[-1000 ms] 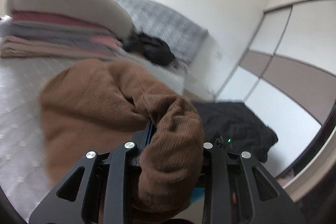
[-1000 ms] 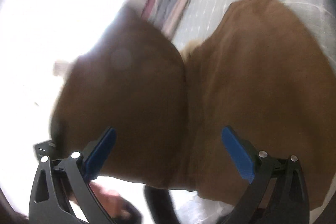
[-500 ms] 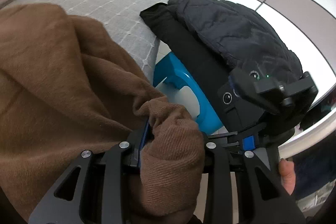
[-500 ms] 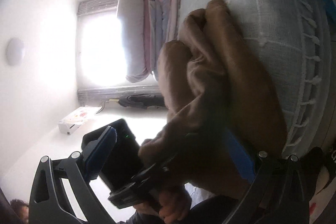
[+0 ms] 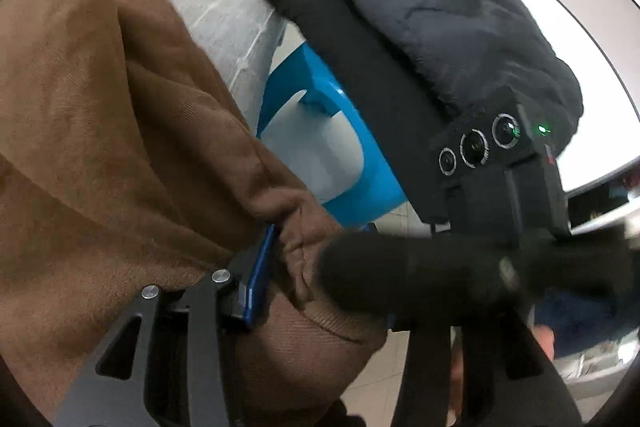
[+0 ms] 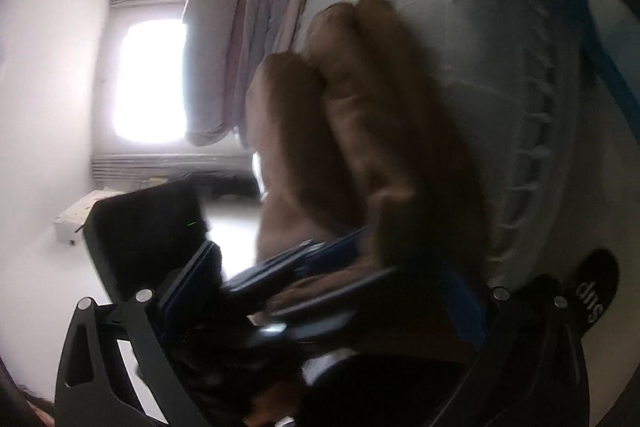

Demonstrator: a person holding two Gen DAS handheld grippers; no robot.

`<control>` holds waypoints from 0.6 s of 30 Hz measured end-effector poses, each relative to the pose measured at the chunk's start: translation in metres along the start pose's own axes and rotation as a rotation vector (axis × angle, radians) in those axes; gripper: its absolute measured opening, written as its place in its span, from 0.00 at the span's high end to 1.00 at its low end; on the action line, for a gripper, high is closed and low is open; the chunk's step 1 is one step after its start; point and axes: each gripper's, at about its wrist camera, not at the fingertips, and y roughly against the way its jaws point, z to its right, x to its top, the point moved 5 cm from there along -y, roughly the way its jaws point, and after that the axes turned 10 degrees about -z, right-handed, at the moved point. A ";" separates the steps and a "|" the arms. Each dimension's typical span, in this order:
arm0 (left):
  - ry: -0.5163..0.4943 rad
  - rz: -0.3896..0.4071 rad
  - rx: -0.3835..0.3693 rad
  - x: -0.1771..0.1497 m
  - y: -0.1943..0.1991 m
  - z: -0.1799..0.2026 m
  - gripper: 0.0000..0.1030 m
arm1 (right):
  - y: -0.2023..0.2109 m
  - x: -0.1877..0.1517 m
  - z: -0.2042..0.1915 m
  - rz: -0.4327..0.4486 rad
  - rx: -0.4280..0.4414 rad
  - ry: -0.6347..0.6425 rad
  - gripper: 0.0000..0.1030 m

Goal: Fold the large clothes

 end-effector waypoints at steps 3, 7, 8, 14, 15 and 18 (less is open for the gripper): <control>-0.026 0.060 -0.009 -0.011 0.037 0.009 0.51 | 0.004 -0.001 -0.023 0.043 -0.072 0.084 0.05; -0.072 0.136 -0.051 -0.032 0.086 0.027 0.37 | 0.013 -0.002 -0.076 0.140 -0.183 0.237 0.05; -0.094 0.155 -0.060 -0.040 0.098 0.030 0.36 | 0.022 -0.001 -0.091 0.178 -0.224 0.284 0.05; -0.103 0.254 -0.056 -0.082 0.157 0.018 0.36 | 0.008 -0.007 -0.156 0.064 -0.127 0.455 0.05; -0.078 0.275 -0.049 -0.092 0.164 0.009 0.36 | -0.012 -0.011 -0.163 -0.024 -0.110 0.491 0.05; 0.118 0.358 -0.029 -0.110 0.189 -0.056 0.36 | -0.048 -0.010 -0.154 -0.179 -0.145 0.489 0.05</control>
